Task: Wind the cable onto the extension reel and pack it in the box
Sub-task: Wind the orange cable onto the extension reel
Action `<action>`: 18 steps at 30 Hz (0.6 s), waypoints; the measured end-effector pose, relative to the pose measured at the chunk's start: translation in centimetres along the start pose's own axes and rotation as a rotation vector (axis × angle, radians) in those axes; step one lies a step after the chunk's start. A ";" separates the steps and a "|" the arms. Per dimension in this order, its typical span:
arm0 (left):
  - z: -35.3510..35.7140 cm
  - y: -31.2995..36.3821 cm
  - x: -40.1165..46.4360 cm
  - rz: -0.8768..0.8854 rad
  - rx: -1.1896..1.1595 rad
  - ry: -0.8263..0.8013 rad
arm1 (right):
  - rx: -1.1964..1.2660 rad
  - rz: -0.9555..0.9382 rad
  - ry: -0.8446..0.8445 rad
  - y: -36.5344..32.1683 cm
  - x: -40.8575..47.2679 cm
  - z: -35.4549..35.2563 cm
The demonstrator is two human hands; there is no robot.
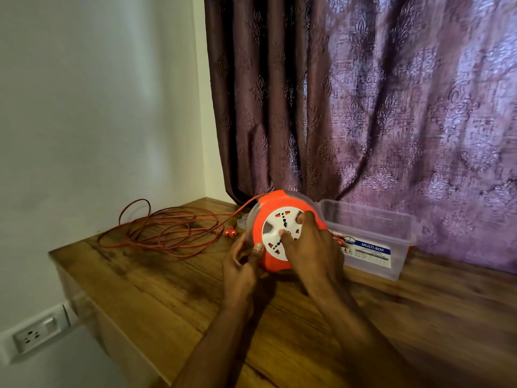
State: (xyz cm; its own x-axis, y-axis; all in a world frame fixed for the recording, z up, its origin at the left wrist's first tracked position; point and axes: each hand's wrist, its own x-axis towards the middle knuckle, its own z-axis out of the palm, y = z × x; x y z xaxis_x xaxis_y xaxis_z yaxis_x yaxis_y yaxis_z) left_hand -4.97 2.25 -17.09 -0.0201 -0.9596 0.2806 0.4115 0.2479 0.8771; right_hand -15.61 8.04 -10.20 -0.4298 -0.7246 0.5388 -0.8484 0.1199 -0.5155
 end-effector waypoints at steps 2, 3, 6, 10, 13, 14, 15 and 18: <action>0.0 -0.1 0.2 -0.007 -0.021 0.022 | -0.119 -0.134 0.046 -0.2 -0.1 -0.3; 0.0 -0.3 0.3 -0.009 -0.028 0.038 | -0.152 -0.198 0.050 -0.3 -0.1 -0.3; -0.2 -0.6 0.8 -0.017 -0.053 0.083 | -0.217 -0.327 -0.057 -0.3 0.0 0.2; -0.4 -0.6 0.9 -0.018 -0.044 0.103 | -0.278 -0.404 -0.152 0.2 -0.3 1.3; -0.4 -0.4 0.6 0.000 -0.011 0.088 | -0.292 -0.416 -0.195 0.4 -0.2 1.5; -0.4 -0.4 0.6 0.008 0.003 0.080 | -0.293 -0.414 -0.208 0.5 -0.1 1.5; -0.4 -0.4 0.5 0.013 0.014 0.075 | -0.298 -0.413 -0.221 0.6 -0.1 1.5; -0.4 -0.1 0.4 0.007 0.044 0.076 | -0.302 -0.420 -0.211 1.0 0.0 1.3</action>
State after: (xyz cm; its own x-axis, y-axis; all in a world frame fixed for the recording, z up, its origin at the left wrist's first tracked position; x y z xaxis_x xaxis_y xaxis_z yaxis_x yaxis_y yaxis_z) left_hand -4.67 1.78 -17.26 0.0522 -0.9649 0.2576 0.3709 0.2582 0.8921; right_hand -16.01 7.31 -11.59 0.0088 -0.8688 0.4952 -0.9976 -0.0413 -0.0549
